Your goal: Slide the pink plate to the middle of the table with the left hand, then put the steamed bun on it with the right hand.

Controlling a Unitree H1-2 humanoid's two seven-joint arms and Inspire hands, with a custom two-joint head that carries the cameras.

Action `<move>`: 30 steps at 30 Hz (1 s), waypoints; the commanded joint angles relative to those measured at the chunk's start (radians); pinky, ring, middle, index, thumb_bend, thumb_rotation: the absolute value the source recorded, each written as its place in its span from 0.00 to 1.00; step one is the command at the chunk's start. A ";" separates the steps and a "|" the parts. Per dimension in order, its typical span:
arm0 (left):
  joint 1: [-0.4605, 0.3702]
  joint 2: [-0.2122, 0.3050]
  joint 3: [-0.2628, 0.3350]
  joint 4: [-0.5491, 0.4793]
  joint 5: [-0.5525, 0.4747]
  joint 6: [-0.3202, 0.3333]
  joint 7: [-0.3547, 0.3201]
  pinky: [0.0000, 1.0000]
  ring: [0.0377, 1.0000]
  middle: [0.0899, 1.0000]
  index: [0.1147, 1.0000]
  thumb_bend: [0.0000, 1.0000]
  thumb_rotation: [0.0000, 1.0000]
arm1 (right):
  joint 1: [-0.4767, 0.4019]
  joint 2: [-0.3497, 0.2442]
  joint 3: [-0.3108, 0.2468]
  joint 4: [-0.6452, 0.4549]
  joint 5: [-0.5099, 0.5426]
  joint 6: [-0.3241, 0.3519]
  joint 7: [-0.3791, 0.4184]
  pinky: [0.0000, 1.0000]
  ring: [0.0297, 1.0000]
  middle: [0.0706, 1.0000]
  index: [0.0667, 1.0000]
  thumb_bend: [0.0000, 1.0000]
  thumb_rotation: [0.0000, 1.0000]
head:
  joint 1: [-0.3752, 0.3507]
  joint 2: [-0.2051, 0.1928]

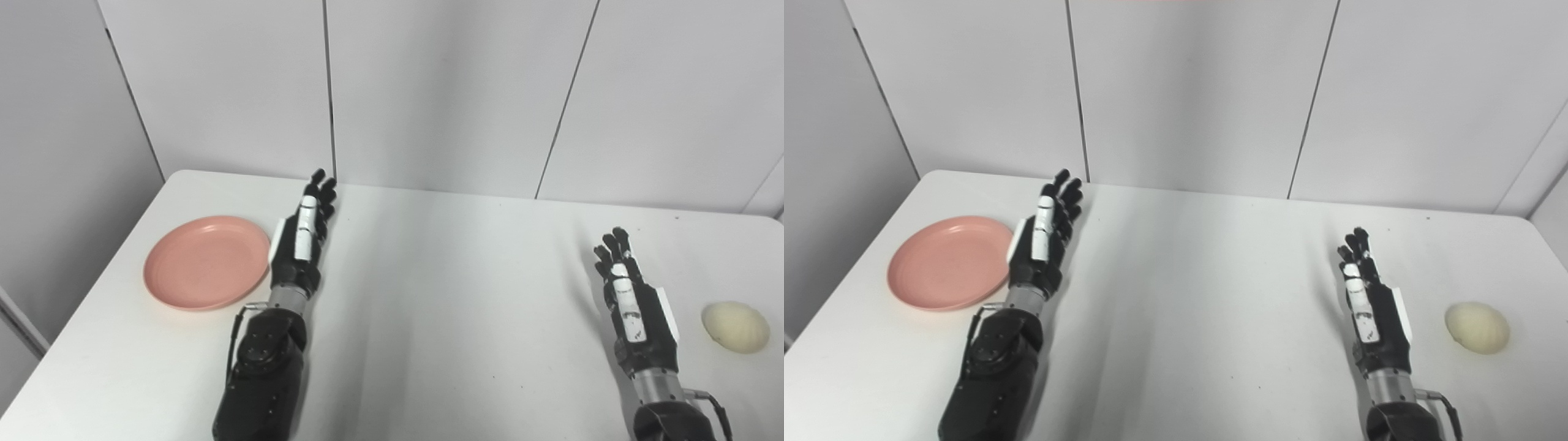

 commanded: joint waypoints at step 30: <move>-0.107 0.274 0.200 0.030 -0.006 0.050 0.149 0.72 0.71 0.69 0.68 0.75 1.00 | 0.050 -0.014 -0.018 -0.021 0.074 0.006 0.032 1.00 1.00 1.00 1.00 0.51 0.79 | 0.086 -0.033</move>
